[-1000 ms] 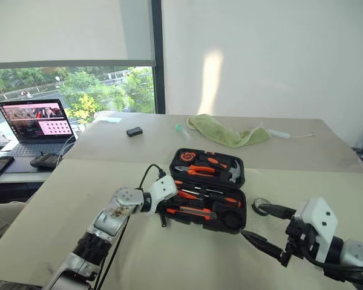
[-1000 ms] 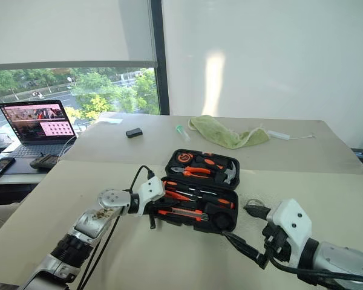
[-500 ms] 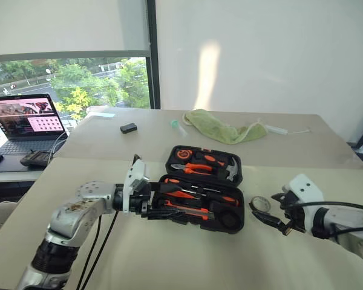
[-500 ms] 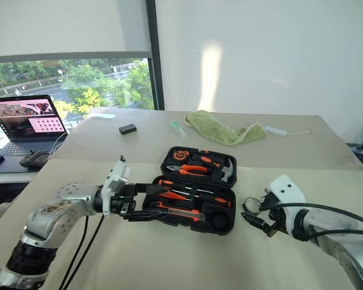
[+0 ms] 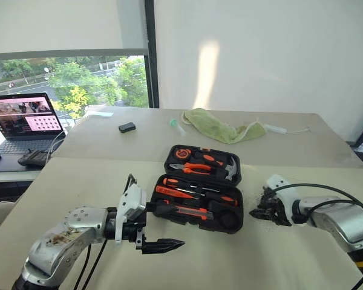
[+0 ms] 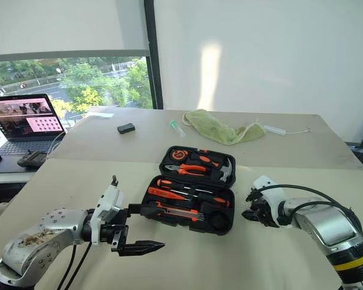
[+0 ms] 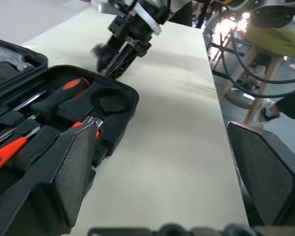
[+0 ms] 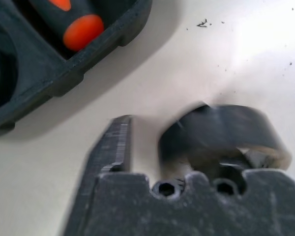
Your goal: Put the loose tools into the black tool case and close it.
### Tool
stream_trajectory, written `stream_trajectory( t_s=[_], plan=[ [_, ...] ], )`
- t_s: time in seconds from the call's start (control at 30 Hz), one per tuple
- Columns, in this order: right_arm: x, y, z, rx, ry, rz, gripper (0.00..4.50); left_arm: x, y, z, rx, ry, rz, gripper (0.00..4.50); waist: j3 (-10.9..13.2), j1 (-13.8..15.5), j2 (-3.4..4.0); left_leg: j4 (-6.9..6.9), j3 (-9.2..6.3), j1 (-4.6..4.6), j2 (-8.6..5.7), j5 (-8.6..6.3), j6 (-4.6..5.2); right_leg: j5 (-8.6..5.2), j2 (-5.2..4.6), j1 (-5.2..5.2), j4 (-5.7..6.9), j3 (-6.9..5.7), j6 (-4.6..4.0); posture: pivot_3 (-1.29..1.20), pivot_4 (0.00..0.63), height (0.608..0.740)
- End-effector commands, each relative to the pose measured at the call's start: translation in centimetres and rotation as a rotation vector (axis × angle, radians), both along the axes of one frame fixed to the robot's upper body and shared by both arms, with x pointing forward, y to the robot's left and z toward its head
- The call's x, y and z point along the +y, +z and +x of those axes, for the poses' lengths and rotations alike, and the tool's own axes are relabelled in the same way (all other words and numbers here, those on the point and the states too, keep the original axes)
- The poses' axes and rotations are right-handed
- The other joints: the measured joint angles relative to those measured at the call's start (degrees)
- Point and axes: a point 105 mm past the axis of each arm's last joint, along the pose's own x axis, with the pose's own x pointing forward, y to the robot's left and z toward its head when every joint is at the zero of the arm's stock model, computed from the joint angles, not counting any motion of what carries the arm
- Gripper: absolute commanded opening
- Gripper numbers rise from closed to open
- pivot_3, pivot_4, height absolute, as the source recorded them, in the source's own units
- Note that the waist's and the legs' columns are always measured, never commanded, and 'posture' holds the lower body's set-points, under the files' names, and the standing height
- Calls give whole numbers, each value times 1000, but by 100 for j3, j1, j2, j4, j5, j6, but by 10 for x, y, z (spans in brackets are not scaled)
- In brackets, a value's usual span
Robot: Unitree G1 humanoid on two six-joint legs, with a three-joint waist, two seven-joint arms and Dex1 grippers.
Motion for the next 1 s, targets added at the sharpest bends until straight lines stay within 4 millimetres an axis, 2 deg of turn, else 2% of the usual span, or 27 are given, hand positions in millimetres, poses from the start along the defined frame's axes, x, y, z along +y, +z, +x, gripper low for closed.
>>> stream_trajectory(
  t_s=[0.03, 0.07, 0.17, 0.23, 0.3, 0.37, 0.53, 0.83, 0.9, 0.97, 1.0],
  plan=[
    [4, 30, 0, -103, 78, -4, 299, -1, 10, -2, -58, 22, -35, 4500, 1, 3, 2, 0, 0, 0, 0, 0, 0, 0, 0, 0, 0, 0, 0, 0, 150, 740],
    [10, 38, -2, -122, 107, 16, 34, 0, 11, -1, -58, 41, -44, 4500, 2, 1, 3, 0, 0, 0, 0, 0, 0, 0, -1, 0, 1, 0, 0, 0, 150, 740],
    [42, 69, -13, -159, 238, 117, 34, 7, 9, 5, -83, 105, -51, 4500, 7, -18, 12, -1, -1, 0, 3, 0, 0, 1, -3, -2, 2, 2, 1, 0, 150, 740],
    [60, 76, -21, -140, 307, 161, 34, 12, 4, 4, -66, 108, -33, 4500, 9, -37, 14, -4, -1, 1, 8, 0, -3, 2, -1, -5, 2, 3, 0, 0, 150, 740],
    [77, 70, -30, -67, 376, 166, 34, 16, 2, 3, -60, 112, -24, 4500, 9, -35, 14, -8, -1, 7, 11, 2, -7, 2, 1, -3, 2, 1, -3, 0, 150, 740],
    [85, 59, -36, 3, 406, 139, 34, 18, 3, 4, -67, 122, -23, 4500, 10, -7, 13, -11, -5, 6, 10, 2, -8, 2, 0, -3, 2, -3, -5, 0, 150, 740],
    [85, 35, -35, 74, 392, 60, 34, 23, 9, 10, -92, 146, -12, 4500, 11, 25, 14, -8, -6, -1, 0, 0, -4, -3, -29, -5, 0, -9, -14, 0, 150, 740],
    [89, 20, -41, 122, 429, 23, 34, 23, 10, 20, -103, 175, -2, 4500, 12, 4, 14, -9, -4, -1, -5, 1, -7, 1, -34, -5, -1, -18, -7, 0, 150, 740],
    [88, 17, -42, 125, 442, 12, 781, 23, 10, 21, -104, 177, 0, 4500, 12, 15, 14, -8, -4, -1, -5, 1, -6, 1, -35, -5, -1, -19, -7, 0, 150, 740],
    [87, 17, -41, 111, 437, 9, 1243, 24, 10, 22, -101, 185, 0, 4500, 12, 18, 14, -8, -4, -1, -5, 1, -6, 1, -33, -3, -2, -19, -7, 0, 150, 740],
    [86, 21, -39, 99, 420, 27, 1706, 25, 9, 23, -99, 193, 3, 4500, 12, 16, 13, -8, -4, 0, -5, 1, -6, 0, -33, -3, -2, -19, -7, 0, 150, 740]
  ],
)
